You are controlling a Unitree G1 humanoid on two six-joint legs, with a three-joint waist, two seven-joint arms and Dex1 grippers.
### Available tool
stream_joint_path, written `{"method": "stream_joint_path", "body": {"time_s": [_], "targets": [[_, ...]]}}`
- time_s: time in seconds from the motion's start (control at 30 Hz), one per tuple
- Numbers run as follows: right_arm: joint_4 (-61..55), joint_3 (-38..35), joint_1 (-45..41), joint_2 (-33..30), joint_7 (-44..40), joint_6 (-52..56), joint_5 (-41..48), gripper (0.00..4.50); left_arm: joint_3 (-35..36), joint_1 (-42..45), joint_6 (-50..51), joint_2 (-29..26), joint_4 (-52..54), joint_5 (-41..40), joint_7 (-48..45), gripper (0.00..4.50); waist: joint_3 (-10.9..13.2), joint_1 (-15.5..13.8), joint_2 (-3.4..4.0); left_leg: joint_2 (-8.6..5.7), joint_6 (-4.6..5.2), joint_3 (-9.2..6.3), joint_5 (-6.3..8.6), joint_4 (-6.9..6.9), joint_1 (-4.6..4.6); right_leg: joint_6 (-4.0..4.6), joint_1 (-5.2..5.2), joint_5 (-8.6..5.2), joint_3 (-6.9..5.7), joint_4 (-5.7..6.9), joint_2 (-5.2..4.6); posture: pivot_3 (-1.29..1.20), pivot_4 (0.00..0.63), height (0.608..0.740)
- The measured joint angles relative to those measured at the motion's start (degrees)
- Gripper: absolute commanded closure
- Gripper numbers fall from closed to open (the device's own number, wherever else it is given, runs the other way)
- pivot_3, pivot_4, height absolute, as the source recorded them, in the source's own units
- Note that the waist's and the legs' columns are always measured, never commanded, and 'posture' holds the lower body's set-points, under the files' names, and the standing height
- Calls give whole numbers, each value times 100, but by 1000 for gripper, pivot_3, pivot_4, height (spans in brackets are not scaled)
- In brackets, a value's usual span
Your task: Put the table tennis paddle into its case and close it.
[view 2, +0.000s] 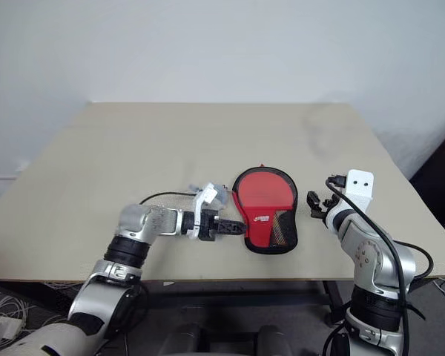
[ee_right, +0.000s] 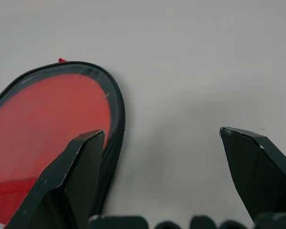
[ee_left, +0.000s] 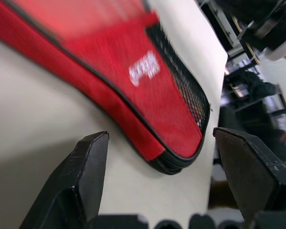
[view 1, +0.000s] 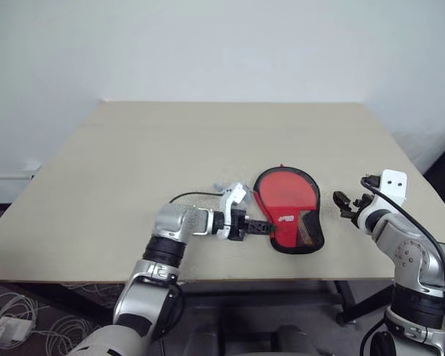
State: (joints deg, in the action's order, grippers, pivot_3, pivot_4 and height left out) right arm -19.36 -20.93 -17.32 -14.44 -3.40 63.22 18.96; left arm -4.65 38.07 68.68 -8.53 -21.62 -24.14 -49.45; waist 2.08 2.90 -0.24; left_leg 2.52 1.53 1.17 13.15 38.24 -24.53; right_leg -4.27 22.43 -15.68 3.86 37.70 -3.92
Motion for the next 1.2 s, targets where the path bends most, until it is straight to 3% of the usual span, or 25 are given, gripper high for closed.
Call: {"method": "stream_joint_path", "body": {"time_s": [0.47,0.9,1.0,1.2], "targets": [[-51,72,216,-157,-137,-5,19,317,784,637,308,711,-1203,-183,814,776,-3,-43,2,-11,-3,-7,-2,4,2,-1,-12,0,-3,-5,-5,0,0,728],[-43,4,234,-139,4,-82,6,317,793,896,326,1237,-1753,-184,830,776,-2,-37,2,-12,-3,-6,-2,3,1,-1,-9,-1,-1,-5,-5,0,0,728],[-41,-33,251,-117,16,-93,6,296,828,961,317,1243,-1875,-184,862,1666,-2,-36,2,-12,-3,-6,-2,3,1,-1,-9,-1,-1,-5,-5,0,0,728],[-20,-84,275,-99,79,-114,4,296,849,961,347,1205,-1882,-213,822,3885,-2,-34,2,-12,-3,-5,-2,3,1,-1,-8,-1,0,-4,-5,0,0,728]]}}
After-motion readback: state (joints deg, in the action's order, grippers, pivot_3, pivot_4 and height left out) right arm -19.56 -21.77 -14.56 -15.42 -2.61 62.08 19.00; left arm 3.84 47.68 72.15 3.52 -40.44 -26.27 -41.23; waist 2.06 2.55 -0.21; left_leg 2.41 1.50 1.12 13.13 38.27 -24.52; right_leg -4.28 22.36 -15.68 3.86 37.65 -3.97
